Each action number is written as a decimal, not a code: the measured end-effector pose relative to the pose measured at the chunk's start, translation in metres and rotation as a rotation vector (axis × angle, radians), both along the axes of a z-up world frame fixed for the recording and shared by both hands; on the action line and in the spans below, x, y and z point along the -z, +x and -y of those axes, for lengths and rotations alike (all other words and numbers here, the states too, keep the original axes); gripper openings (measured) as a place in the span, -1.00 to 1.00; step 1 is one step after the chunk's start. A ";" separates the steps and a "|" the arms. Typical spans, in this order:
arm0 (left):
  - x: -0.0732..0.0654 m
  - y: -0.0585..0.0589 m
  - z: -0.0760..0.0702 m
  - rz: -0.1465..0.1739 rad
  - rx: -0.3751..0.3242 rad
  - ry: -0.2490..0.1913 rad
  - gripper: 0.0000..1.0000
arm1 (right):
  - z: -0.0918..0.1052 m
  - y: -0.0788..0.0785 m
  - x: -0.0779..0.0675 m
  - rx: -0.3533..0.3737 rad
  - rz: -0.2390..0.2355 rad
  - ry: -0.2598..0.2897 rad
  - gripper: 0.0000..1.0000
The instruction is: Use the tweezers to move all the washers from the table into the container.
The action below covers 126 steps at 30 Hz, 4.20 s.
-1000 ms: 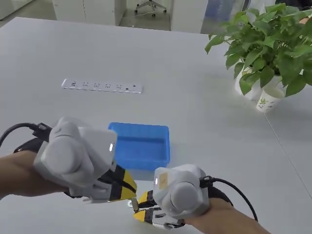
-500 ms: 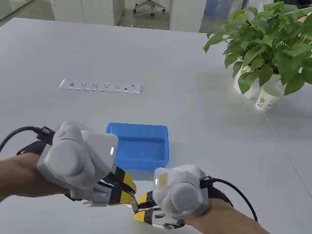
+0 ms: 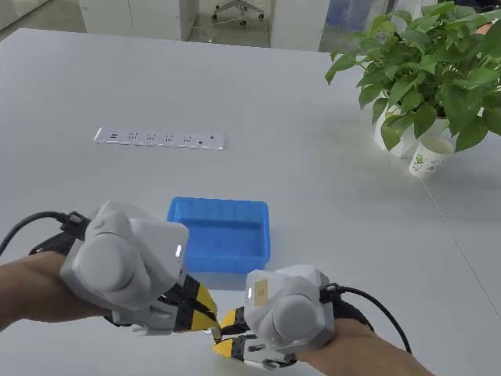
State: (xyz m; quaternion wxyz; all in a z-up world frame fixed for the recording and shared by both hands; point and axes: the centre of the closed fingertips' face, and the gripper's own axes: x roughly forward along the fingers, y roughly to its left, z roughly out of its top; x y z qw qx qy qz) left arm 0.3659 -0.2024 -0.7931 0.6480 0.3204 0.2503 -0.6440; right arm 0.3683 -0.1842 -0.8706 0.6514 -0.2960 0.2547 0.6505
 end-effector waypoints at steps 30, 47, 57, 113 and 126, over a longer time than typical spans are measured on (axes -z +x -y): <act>-0.005 0.010 -0.013 0.021 -0.002 0.024 -0.88 | -0.015 0.012 -0.002 0.000 0.031 0.023 -0.75; -0.001 0.013 -0.015 0.015 -0.002 0.035 -0.88 | -0.018 0.014 0.003 0.000 0.026 0.023 -0.74; -0.001 0.017 -0.015 0.009 -0.008 0.031 -0.88 | -0.018 0.015 0.006 0.002 0.020 0.020 -0.73; 0.001 0.023 -0.011 -0.036 0.002 0.046 -0.88 | -0.016 0.020 -0.002 0.056 -0.015 0.031 -0.80; -0.014 0.027 -0.013 -0.023 0.007 0.047 -0.88 | -0.017 0.024 -0.017 0.057 -0.007 0.036 -0.80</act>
